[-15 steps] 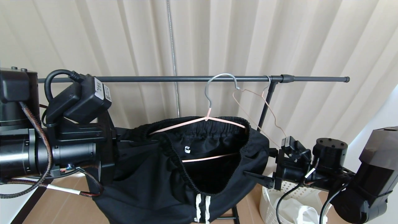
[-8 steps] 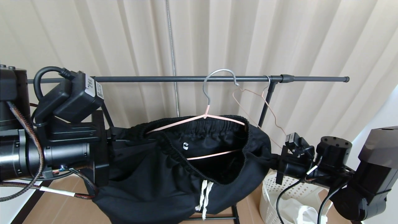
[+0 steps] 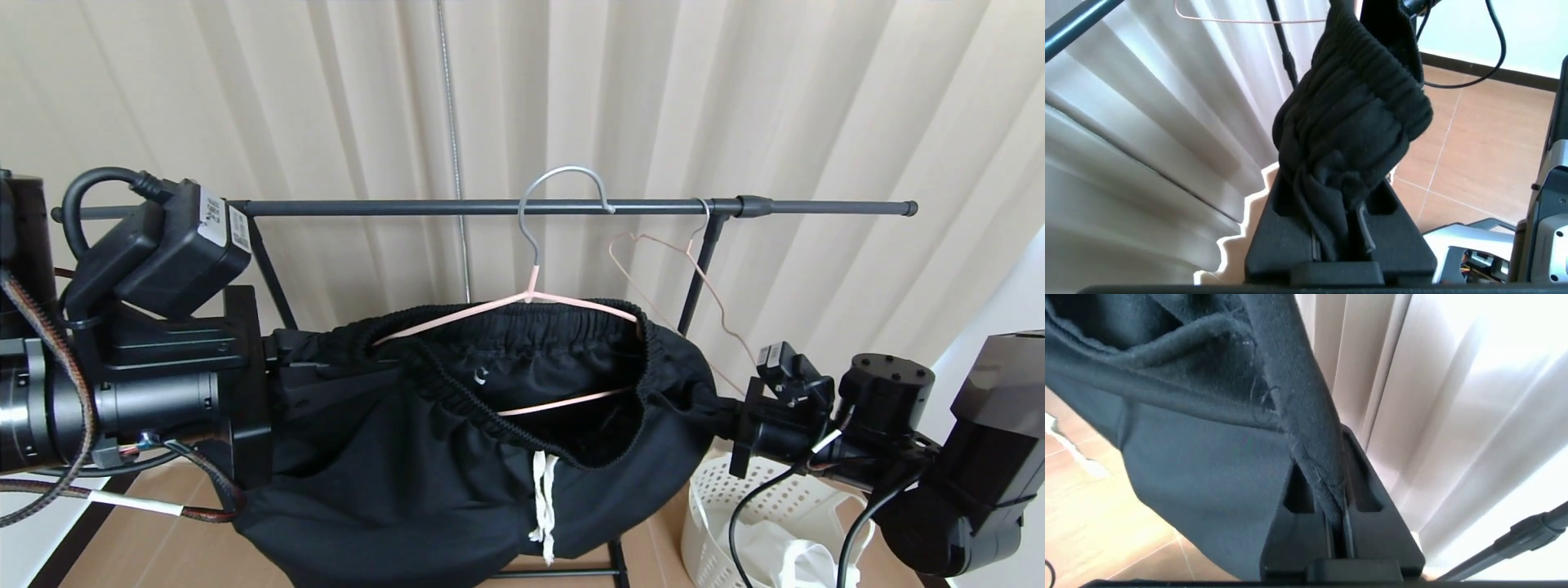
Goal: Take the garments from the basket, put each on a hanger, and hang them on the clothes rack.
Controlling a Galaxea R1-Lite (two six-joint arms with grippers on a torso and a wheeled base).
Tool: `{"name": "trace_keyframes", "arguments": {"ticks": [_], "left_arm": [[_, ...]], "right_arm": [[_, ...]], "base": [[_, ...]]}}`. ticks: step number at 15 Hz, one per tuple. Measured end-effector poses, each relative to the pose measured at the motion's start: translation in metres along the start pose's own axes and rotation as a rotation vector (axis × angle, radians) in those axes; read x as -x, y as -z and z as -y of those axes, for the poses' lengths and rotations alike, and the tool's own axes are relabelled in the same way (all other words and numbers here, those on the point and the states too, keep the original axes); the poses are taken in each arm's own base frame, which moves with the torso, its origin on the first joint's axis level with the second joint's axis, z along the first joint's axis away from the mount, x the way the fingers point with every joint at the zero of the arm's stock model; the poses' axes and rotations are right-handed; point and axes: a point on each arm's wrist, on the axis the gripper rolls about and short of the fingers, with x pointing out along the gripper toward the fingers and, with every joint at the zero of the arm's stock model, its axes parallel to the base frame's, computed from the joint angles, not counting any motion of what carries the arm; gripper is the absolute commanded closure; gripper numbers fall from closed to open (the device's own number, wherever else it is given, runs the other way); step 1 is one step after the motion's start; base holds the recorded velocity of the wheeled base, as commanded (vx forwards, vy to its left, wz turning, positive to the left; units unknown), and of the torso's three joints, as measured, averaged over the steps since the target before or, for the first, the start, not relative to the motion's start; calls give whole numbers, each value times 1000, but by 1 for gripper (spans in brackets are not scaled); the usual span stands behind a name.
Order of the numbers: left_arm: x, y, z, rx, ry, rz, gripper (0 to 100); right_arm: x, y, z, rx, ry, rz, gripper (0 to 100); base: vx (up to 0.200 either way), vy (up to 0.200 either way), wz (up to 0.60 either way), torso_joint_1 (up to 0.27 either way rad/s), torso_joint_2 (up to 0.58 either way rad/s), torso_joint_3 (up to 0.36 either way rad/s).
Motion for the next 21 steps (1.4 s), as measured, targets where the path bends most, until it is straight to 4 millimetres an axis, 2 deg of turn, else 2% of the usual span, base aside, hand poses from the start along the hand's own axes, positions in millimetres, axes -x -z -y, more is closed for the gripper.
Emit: {"name": "trace_keyframes", "arguments": {"ticks": [5,6,15,21], "left_arm": [[0,5,-1,12,-7,-15,100],[0,6,-1,15,-6,-17,100],[-3,11,-10,101,-69,-41,100],[-27,18,-30,198,-219,-41,100]], "right_arm": [[5,-4,-7,-2,-4,-3,100],[6,-5,-8,2,-5,-2,0],[8,-10,-10,57,-7,36,0],[8,-14,-9,45,-2,48,0]], "base": [[0,0,0,0,0,0],[0,0,0,0,0,0],[0,0,0,0,0,0],[0,0,0,0,0,0]]}}
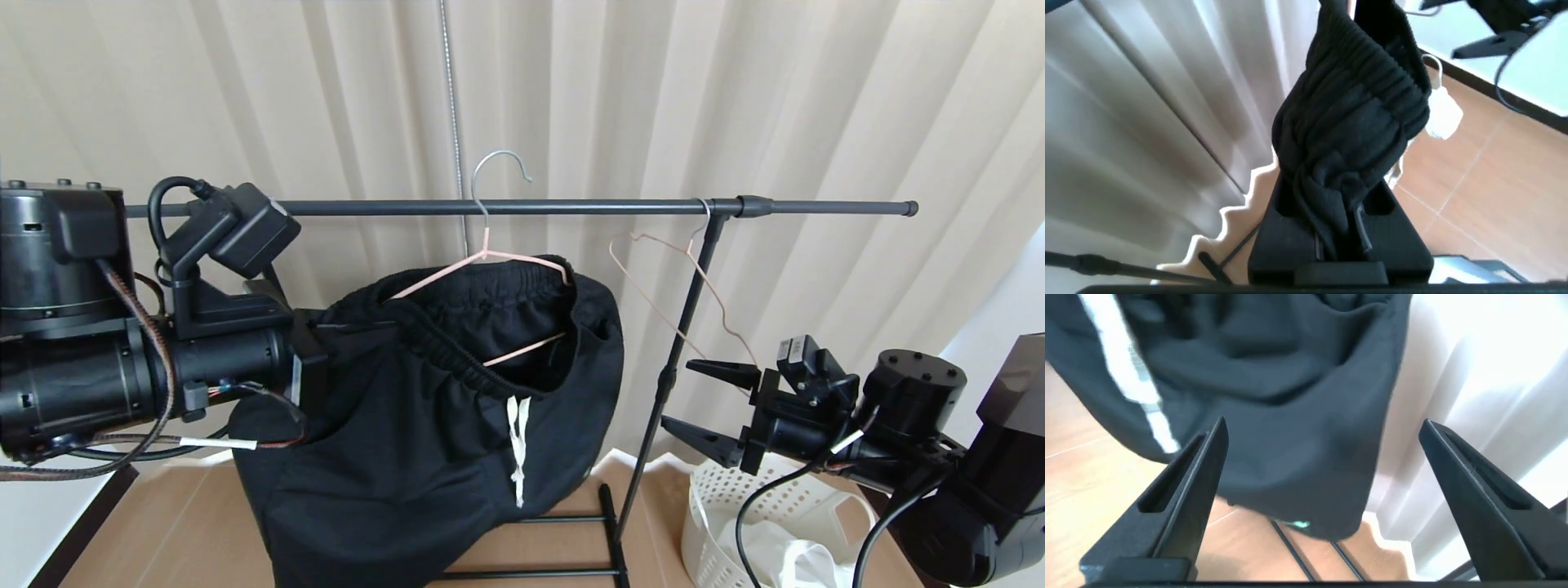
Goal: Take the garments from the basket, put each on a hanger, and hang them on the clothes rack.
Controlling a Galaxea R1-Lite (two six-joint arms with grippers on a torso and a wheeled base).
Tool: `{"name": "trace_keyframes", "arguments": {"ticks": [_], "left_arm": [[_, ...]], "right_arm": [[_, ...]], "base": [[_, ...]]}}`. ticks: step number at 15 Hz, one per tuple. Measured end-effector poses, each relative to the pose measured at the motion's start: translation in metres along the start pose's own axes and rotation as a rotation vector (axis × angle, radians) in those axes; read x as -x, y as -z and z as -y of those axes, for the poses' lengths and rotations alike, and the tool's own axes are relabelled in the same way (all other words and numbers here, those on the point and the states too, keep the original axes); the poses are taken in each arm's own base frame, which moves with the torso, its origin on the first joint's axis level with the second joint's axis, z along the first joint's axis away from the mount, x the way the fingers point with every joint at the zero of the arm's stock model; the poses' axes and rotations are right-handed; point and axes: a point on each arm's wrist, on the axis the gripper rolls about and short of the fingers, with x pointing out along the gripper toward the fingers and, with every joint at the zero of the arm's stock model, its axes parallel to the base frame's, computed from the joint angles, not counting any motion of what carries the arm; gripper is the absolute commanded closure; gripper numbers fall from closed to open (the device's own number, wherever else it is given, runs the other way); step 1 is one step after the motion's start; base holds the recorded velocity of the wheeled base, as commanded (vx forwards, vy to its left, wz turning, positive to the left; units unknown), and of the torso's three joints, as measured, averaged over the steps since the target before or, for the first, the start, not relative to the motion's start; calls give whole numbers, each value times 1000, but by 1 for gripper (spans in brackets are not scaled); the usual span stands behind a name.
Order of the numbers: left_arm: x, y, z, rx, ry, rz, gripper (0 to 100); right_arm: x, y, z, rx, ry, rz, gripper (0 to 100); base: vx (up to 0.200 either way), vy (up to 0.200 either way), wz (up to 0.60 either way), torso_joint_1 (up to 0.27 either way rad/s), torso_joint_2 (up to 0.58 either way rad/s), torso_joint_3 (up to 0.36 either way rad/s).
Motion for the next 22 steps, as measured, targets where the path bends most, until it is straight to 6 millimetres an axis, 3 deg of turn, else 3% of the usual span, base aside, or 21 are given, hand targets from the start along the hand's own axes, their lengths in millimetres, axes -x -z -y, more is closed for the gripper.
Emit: {"name": "trace_keyframes", "arguments": {"ticks": [8,22], "left_arm": [[-69,2,-37,254,-200,-17,100],[-138,19,-77,369,-236,-39,100]], "right_arm": [[-1,0,1,1,3,0,0],[-1,1,2,1,5,0,0]], "base": [[0,0,0,0,0,0],[0,0,0,0,0,0]]}}
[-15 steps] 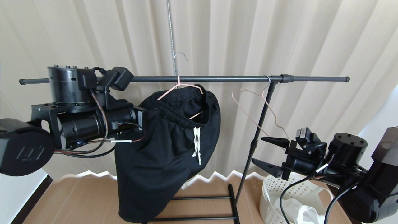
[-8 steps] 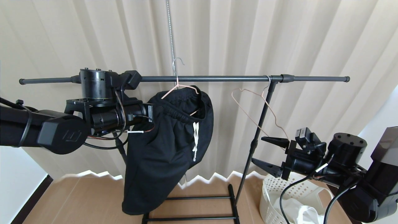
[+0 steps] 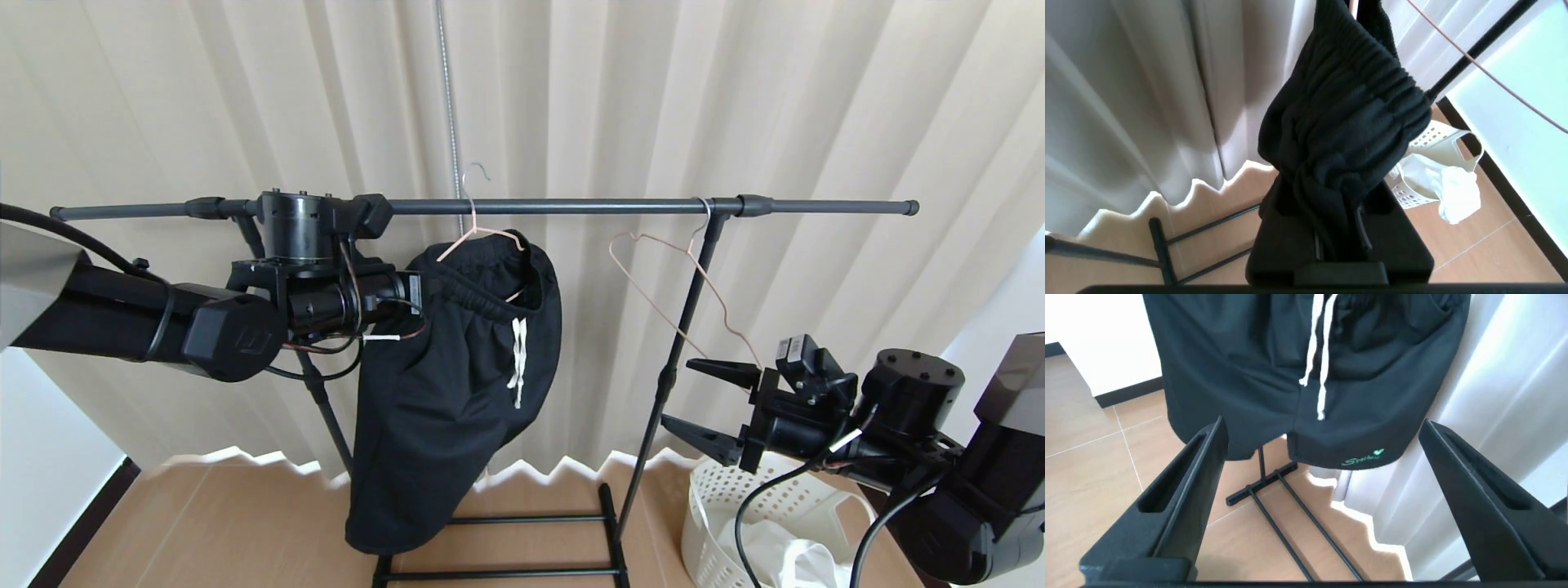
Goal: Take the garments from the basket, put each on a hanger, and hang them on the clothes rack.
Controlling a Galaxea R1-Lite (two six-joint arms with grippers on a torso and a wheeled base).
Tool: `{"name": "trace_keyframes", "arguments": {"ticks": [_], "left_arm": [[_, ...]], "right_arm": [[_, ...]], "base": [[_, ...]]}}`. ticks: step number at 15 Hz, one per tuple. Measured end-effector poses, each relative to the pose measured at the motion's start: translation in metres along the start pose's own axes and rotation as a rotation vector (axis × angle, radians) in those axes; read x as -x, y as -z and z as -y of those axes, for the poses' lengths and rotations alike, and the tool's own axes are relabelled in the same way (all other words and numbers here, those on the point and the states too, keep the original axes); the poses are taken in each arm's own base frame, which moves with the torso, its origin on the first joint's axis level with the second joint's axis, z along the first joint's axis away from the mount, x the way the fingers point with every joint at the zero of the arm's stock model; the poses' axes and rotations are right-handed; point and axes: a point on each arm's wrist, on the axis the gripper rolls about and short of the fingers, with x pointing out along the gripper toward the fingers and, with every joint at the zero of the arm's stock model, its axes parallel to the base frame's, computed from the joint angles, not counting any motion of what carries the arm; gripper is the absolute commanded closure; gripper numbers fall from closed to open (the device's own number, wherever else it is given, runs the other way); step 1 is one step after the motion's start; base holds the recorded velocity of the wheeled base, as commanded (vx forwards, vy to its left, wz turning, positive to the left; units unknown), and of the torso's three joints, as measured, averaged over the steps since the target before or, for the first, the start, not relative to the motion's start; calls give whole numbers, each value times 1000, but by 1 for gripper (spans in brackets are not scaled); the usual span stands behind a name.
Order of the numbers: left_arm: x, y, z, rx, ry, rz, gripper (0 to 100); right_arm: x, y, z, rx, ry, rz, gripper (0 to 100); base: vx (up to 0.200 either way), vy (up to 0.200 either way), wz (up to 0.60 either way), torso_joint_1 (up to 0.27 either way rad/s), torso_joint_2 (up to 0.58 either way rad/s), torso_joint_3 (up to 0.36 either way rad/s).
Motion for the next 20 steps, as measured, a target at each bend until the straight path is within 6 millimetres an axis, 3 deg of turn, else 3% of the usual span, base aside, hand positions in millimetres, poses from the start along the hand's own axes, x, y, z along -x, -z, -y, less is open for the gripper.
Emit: {"name": "trace_keyframes", "arguments": {"ticks": [5,10,11,15,20], "left_arm": [[-25,4,-7,7,-5,-2,100],[-37,16,-13,24,-15,-34,100],[-38,18,-14,25,-15,-39,0],[-33,24,-14,30,-17,-51,0],[23,32,-3,26,-20,-104,0]], "right_arm": [[-1,3,1,-4,1,-5,0],[-2,7,1,-13,0,-15,0],[-2,8,1,-13,0,-17,0],[-3,8,1,-13,-2,-18,0],[2,-5,-2,20,4,16,0]], "base": [[0,0,0,0,0,0],[0,0,0,0,0,0],[0,0,0,0,0,0],[0,0,0,0,0,0],[0,0,0,0,0,0]]}}
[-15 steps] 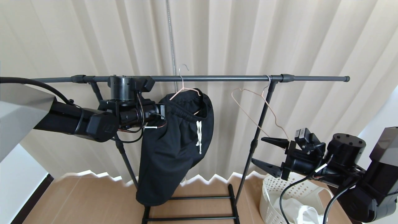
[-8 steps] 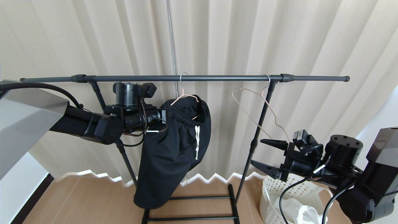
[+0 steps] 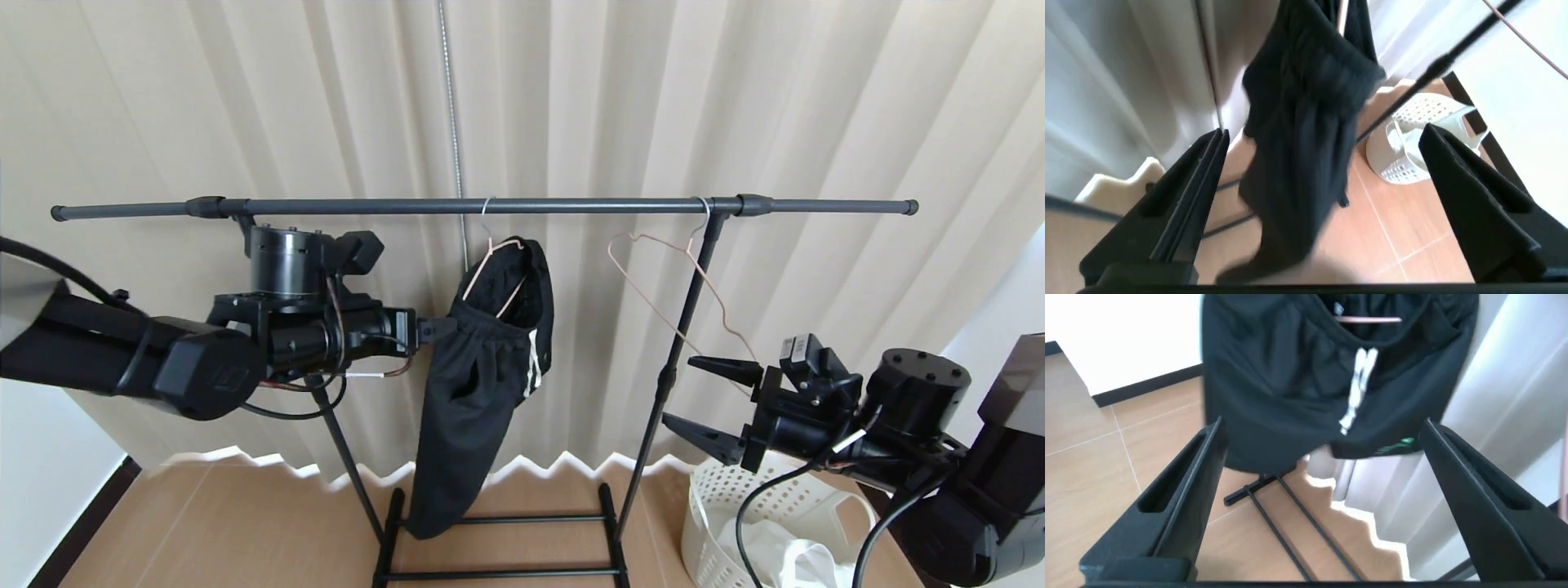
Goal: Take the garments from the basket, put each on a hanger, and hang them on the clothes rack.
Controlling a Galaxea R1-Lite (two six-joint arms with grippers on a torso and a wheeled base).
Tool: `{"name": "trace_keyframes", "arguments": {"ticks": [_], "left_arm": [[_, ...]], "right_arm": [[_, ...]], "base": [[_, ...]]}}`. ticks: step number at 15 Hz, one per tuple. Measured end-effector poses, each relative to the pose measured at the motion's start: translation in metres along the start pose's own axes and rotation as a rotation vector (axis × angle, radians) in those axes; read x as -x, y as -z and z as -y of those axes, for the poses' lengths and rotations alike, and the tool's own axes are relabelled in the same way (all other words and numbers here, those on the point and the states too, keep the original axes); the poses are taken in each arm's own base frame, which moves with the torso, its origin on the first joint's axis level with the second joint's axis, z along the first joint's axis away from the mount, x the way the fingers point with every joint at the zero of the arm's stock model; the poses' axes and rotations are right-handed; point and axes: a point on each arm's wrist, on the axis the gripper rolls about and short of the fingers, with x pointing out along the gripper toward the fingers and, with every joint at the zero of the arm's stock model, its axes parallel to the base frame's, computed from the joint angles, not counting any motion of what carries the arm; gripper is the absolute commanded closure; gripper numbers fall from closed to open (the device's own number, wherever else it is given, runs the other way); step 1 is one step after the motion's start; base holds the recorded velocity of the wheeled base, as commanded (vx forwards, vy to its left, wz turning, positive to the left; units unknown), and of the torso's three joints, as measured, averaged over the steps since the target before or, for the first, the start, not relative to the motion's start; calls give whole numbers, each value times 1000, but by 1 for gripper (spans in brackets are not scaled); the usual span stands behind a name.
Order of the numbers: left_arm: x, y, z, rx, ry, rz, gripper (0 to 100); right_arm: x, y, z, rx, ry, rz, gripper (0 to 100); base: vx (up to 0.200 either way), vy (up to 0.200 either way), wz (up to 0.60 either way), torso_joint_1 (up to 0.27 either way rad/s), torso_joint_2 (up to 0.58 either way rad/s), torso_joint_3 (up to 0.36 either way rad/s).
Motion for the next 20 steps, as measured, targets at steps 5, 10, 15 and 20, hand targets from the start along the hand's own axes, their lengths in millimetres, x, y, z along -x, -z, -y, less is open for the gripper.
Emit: {"name": "trace_keyframes", "arguments": {"ticks": [5,10,15,20], "left_arm": [[99,13,20,-13,-30,8,0],[191,76,30,-23,-62,30,0],[243,149,29,-28,-134,70,0],[264,185,28,-18,-162,117,0]], "right_arm": [[14,-36,-11,5,391,-44,0],[55,-51,-52,-32,556,-83,0],[110,-42,-101,-78,611,-176,0],[156,-38,-142,-117,622,-275,0]], "base": [[0,0,0,0,0,0],[0,0,0,0,0,0],[0,0,0,0,0,0],[0,0,0,0,0,0]]}}
